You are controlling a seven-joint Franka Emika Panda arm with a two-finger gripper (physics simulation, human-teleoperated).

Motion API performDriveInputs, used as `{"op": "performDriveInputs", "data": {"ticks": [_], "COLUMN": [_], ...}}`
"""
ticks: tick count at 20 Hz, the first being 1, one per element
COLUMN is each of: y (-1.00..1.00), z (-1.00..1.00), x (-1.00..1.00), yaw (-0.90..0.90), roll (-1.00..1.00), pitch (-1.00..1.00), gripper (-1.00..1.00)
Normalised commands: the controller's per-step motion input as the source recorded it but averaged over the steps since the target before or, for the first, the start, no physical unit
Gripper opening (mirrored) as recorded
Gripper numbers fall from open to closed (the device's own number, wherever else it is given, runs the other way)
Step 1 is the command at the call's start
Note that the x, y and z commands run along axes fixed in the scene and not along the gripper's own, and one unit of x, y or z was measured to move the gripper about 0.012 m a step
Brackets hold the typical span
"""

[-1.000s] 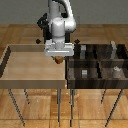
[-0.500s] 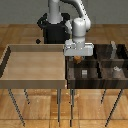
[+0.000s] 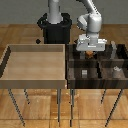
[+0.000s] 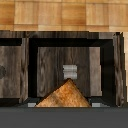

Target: Place the loaf of bread into the appropriate compartment.

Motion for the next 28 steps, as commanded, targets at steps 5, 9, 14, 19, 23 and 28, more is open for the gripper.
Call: {"op": "performDriveInputs", "data": {"ticks": [5,9,14,19,23,28], "y": [0.0,0.0,0.0,0.0,0.0,0.0], "z": [0.0,0.0,0.0,0.0,0.0,0.0], "x": [-0.4,0.0,0.0,0.0,0.0,0.0], "yaw": [0.0,0.0,0.0,0.0,0.0,0.0], "roll": [0.0,0.0,0.0,0.0,0.0,0.0], "pitch": [0.0,0.0,0.0,0.0,0.0,0.0], "gripper": [-1.0,-1.0,-1.0,-1.0,1.0,1.0]}}
